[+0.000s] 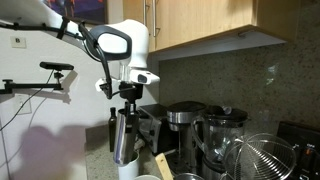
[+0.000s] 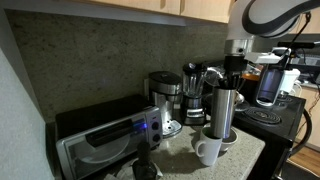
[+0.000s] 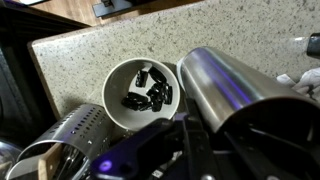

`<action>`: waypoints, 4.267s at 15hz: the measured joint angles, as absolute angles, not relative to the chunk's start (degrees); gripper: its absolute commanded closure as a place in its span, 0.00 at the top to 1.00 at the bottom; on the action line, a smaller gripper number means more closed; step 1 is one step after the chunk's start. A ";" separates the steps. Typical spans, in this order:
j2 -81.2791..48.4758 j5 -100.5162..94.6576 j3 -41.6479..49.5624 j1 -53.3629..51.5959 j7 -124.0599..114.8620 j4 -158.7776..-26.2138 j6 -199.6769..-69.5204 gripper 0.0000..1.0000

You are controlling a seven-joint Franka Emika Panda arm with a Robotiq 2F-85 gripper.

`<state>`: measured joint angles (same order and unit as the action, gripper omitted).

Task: Pick the silver bottle and put it in the white cup

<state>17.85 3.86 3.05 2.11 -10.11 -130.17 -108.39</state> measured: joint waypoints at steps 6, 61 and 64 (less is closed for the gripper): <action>17.71 3.97 1.68 1.62 -10.10 -130.43 -109.42 0.02; 34.21 -3.53 -0.41 1.99 -10.20 -139.32 -118.20 1.00; 34.25 -2.70 -0.44 1.60 -10.17 -137.14 -117.99 1.00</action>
<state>34.25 -2.70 -0.44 1.60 -10.17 -137.14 -117.99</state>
